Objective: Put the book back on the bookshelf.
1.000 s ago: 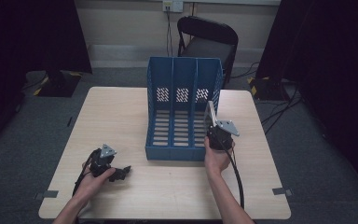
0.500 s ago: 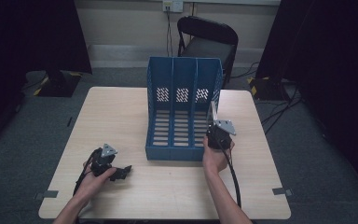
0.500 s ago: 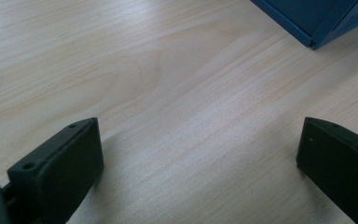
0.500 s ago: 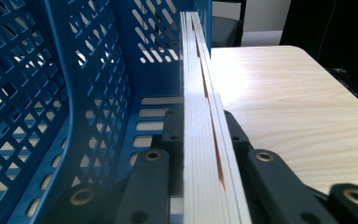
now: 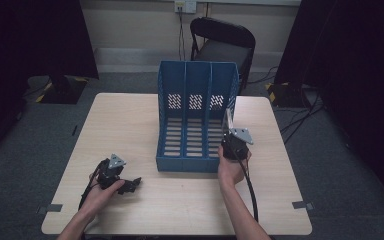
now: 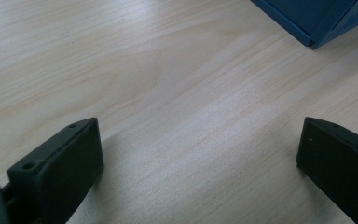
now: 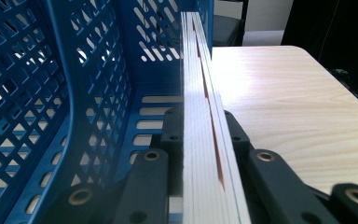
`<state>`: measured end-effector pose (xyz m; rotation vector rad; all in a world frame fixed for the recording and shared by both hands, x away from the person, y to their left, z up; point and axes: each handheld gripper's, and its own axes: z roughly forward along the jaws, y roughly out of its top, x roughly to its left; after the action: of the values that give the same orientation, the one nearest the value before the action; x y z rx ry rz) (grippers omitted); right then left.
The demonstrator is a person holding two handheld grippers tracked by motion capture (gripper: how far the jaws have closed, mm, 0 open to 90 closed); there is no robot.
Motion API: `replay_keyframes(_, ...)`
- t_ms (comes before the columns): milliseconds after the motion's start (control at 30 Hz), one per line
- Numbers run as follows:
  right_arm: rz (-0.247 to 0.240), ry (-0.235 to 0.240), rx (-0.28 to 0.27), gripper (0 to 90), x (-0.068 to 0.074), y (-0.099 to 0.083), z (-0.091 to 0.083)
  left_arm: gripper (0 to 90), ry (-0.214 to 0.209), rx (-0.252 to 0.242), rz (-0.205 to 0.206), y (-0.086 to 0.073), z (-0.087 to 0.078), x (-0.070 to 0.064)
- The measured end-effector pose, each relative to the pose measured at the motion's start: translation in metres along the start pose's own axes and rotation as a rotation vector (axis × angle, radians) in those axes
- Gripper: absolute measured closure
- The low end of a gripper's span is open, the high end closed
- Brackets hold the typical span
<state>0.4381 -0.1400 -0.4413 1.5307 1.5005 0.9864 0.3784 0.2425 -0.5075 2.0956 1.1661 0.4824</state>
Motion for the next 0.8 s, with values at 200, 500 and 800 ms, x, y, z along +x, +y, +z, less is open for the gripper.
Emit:
replay_keyframes(200, -0.003, 0.012, -0.010, 74.0, -0.0013, -0.0002, -0.0002, 0.0, 0.000, 0.001, 0.000, 0.0000, 0.0000, 0.0000)
replay_keyframes(500, -0.014, 0.041, -0.020, 67.9, -0.0017, 0.0004, -0.0006, 0.0, 0.000, 0.001, 0.000, 0.0000, -0.0001, -0.0001)
replay_keyframes(800, -0.016, 0.060, -0.016, 56.3, -0.0034, 0.0009, -0.0004, 0.0, 0.000, 0.000, 0.000, 0.0000, 0.0000, -0.0001)
